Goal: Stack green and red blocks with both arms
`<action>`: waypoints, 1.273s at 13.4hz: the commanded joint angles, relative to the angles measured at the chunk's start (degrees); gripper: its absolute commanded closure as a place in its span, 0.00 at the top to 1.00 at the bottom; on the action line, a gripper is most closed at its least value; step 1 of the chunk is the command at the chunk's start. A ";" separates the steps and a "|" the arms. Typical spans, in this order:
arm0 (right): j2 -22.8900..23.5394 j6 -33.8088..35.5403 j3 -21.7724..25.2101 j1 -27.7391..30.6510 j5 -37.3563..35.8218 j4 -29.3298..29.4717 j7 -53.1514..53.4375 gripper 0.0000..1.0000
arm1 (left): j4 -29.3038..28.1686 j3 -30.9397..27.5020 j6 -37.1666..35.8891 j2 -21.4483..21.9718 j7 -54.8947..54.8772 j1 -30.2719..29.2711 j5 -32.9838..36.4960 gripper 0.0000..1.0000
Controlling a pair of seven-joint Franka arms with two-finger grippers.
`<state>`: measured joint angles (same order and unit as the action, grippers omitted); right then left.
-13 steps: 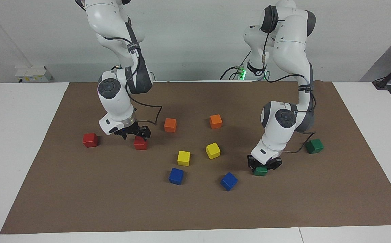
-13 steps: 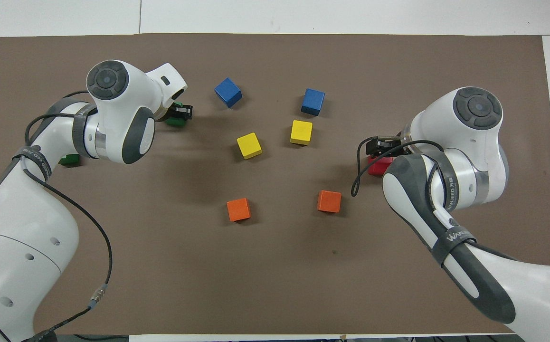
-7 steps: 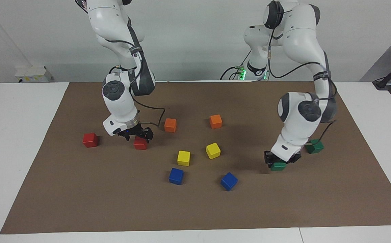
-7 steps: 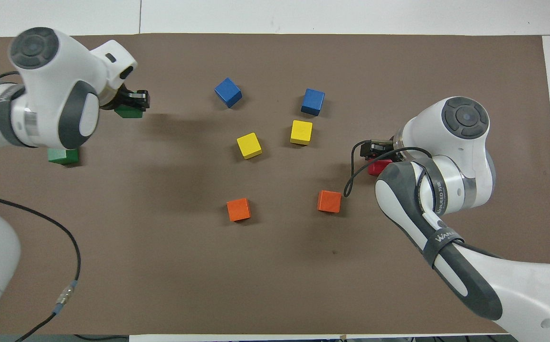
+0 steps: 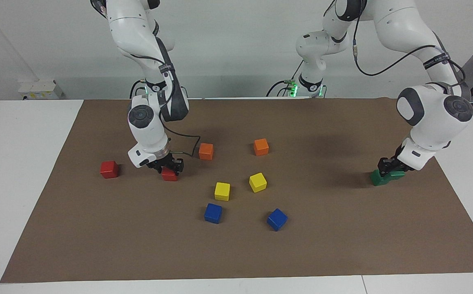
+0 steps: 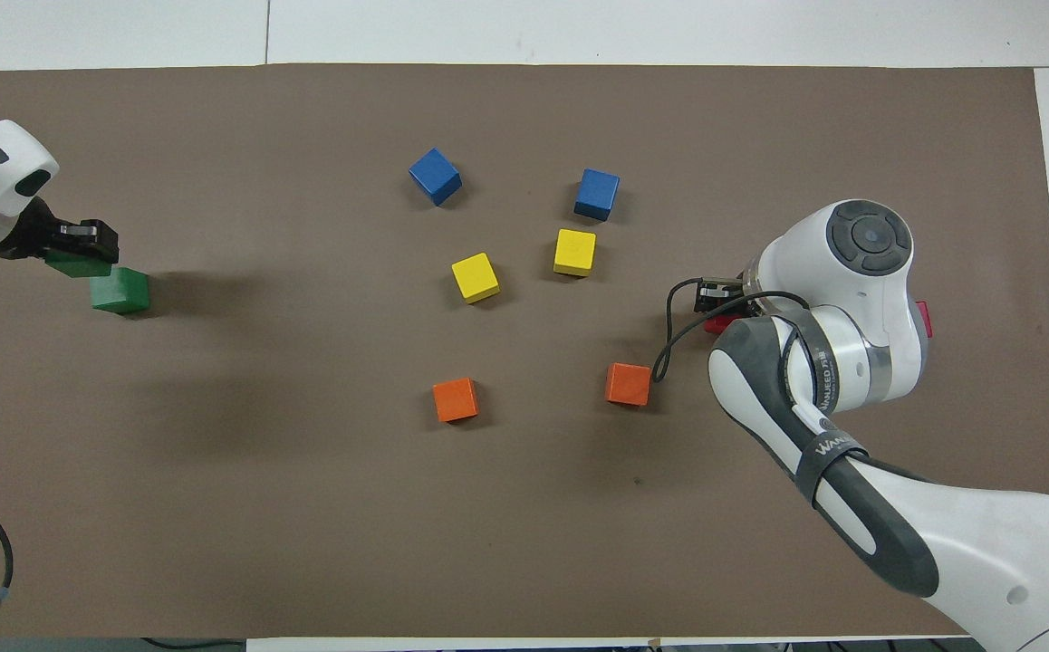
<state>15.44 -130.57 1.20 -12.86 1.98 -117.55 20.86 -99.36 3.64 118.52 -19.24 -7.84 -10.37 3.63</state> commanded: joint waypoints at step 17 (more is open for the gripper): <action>-10.70 9.12 0.39 22.17 -1.63 -1.72 -38.43 0.00 | -13.66 0.49 13.75 3.24 -6.30 -2.81 -1.08 0.98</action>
<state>4.45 -119.39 1.93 7.97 0.92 -118.36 -14.89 -108.26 3.86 129.09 -17.82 -11.44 -12.48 3.36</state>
